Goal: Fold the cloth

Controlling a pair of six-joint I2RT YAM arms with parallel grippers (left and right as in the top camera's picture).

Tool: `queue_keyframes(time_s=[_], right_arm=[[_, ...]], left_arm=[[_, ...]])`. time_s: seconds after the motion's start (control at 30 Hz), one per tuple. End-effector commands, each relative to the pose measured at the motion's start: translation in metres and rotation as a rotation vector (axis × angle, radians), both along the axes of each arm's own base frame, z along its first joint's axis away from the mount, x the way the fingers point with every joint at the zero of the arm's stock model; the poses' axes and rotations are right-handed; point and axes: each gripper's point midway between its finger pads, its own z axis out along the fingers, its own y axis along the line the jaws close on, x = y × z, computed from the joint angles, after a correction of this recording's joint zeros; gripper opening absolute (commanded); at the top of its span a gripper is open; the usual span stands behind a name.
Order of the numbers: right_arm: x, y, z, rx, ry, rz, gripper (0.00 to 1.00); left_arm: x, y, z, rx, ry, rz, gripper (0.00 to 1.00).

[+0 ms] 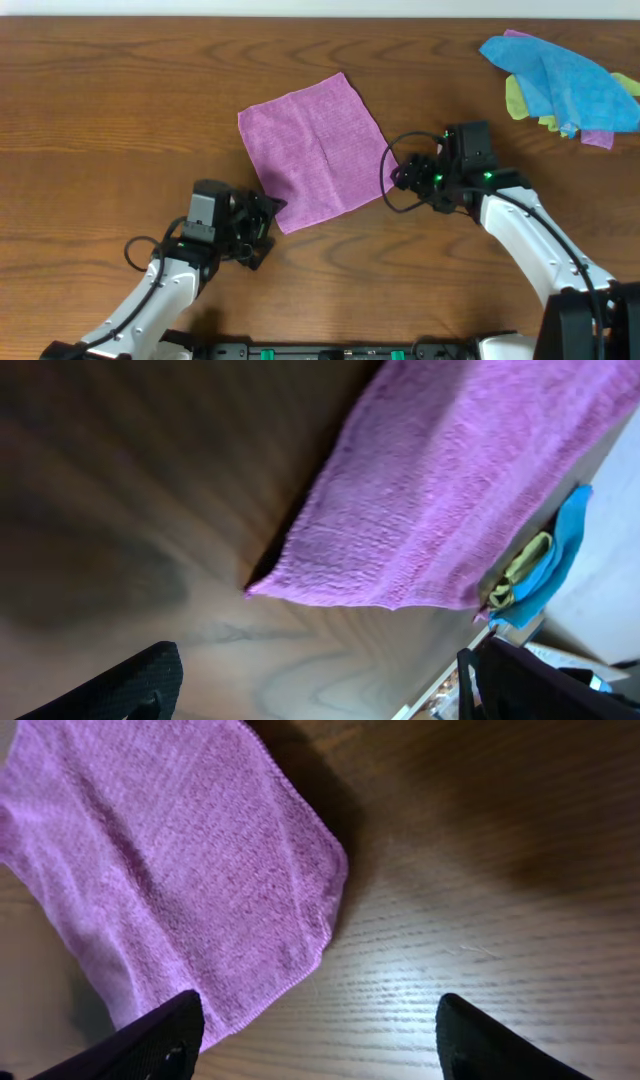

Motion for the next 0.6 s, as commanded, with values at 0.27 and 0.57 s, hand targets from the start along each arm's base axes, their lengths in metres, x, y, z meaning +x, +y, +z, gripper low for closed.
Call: queue_keyframes(time_s=[0.27, 0.57], right_arm=[[0.008, 0.009, -0.021, 0.063, 0.036, -0.009, 0.73], [0.013, 0.011, -0.025, 0.070, 0.026, -0.006, 0.69]], left_arm=[[-0.002, -0.004, -0.008, 0.085, -0.009, 0.031, 0.95], [0.003, 0.004, -0.011, 0.137, -0.027, 0.070, 0.95]])
